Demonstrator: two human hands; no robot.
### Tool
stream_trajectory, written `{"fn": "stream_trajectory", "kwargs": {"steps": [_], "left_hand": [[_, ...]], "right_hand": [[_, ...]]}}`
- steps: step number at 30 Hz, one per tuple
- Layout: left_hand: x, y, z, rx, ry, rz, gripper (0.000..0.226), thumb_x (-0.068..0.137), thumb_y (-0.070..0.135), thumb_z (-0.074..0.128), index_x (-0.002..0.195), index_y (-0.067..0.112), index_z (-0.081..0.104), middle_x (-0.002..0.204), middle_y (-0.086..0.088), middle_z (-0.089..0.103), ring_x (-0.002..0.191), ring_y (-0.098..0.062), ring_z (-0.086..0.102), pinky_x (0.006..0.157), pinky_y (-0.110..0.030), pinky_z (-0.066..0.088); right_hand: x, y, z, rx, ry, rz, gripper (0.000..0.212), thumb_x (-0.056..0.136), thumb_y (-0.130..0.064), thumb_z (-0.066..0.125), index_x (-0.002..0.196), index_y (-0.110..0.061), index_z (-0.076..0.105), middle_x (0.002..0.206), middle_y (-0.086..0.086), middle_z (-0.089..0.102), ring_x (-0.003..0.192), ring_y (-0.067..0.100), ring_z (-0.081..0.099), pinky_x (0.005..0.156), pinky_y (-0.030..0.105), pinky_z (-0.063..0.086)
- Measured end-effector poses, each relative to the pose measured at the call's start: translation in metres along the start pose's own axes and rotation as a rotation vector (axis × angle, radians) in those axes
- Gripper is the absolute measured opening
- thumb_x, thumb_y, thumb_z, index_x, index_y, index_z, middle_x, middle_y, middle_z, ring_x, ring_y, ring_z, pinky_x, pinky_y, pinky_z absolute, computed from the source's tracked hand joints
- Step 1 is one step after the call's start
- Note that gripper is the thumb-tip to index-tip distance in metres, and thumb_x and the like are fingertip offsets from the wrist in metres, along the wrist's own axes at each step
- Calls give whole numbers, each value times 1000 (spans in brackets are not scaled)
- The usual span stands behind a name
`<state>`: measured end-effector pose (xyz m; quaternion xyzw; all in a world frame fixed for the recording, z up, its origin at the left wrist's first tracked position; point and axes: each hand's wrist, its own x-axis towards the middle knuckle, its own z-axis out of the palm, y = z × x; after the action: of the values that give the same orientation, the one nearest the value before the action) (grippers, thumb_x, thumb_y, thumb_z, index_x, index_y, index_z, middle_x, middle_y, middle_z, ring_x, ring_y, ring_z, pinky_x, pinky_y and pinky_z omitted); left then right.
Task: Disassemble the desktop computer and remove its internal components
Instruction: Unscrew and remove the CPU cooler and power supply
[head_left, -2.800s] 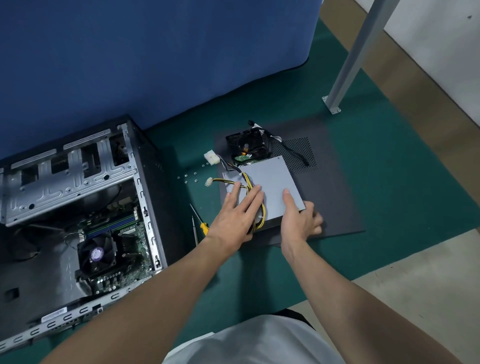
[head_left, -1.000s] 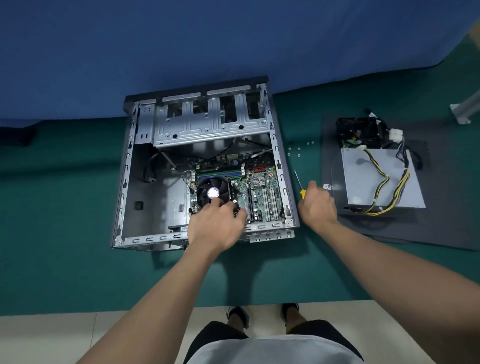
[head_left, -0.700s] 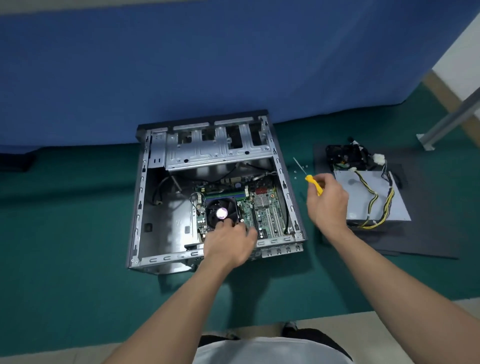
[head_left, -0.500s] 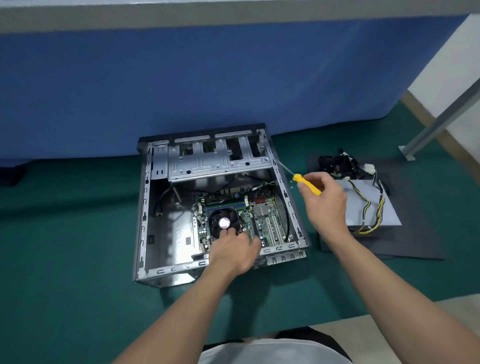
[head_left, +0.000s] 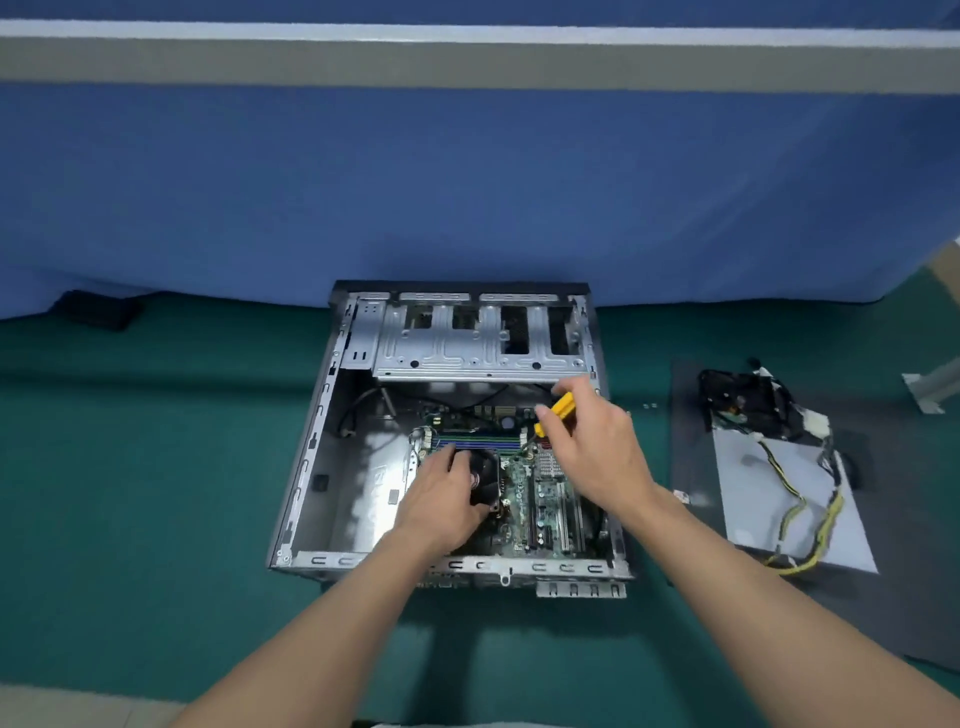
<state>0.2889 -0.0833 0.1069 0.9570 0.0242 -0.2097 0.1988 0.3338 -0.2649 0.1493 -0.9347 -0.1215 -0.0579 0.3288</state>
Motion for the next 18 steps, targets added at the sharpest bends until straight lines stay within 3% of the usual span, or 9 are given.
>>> {"fn": "stream_trajectory", "kwargs": {"steps": [4,9,14,18], "left_hand": [[11,-5,1,126,-52,41,93,87,51,63,154,13,10,162,-5,3,149,-22,3,120,-36,8],[28,-6,4,261,-123,153,106,81,68,55,154,11,3,163,-6,0,149,-22,2,121,-38,8],[48,-11,10,390,-144,315,108,77,80,38,154,11,7,160,-10,17,145,-26,19,120,-40,16],[67,-20,16,477,-133,420,102,77,84,29,147,9,20,142,-11,39,127,-26,38,109,-42,29]], "right_hand": [[14,9,11,-130,-124,-233,21,96,-30,55,103,-10,53,77,-3,57,64,15,50,59,26,35],[19,24,20,-106,-233,-233,22,98,-31,49,106,-10,51,85,-1,58,71,14,48,63,28,36],[26,28,23,-50,-237,-160,20,98,-30,47,108,-13,48,86,-7,49,73,14,47,65,28,35],[27,26,25,-73,-245,-165,19,98,-27,49,107,-11,49,86,-8,48,74,12,45,64,27,35]]}}
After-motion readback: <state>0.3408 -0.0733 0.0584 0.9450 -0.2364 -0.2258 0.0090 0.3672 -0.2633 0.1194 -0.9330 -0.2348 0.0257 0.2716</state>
